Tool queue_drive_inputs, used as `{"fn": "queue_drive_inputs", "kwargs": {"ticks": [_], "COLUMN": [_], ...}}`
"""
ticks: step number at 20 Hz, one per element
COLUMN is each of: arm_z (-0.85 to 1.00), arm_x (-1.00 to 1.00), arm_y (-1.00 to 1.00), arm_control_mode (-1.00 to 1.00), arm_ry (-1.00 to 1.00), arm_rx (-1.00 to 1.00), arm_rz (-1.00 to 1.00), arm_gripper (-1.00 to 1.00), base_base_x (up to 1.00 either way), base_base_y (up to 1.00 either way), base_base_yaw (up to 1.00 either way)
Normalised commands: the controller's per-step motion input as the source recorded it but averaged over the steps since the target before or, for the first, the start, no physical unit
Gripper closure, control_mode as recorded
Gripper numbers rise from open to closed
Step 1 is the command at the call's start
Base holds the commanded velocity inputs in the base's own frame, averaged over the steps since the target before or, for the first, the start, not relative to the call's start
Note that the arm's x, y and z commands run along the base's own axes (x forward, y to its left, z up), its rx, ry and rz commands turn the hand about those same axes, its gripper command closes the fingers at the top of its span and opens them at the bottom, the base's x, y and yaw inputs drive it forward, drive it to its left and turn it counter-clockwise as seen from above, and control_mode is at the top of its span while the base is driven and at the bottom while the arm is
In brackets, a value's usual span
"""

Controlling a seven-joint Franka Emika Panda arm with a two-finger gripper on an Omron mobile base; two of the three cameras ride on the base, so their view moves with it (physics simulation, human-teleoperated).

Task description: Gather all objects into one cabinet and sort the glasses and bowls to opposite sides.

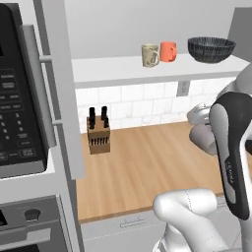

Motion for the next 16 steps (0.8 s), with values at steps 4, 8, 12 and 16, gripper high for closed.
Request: {"fn": "queue_drive_inputs", "kwargs": {"ticks": [4, 8, 12, 16], "arm_z": [0.46, 0.45, 0.43, 0.26], "arm_x": [0.0, 0.05, 0.13, 0.08], "arm_y": [0.08, 0.2, 0.29, 0.15], "arm_control_mode": [-1.0, -1.0, -1.0, -1.0], "arm_ry": [-0.04, 0.0, 0.0, -0.13], "arm_rx": [0.0, 0.0, 0.0, 0.01], "arm_rz": [0.0, 0.0, 0.0, 0.0], "arm_gripper": [1.0, 1.0, 1.0, 1.0], "base_base_x": [0.0, 0.0, 0.0, 0.0], "base_base_y": [0.0, 0.0, 0.0, 0.0], "base_base_yaw": [0.0, 0.0, 0.0, 0.0]}}
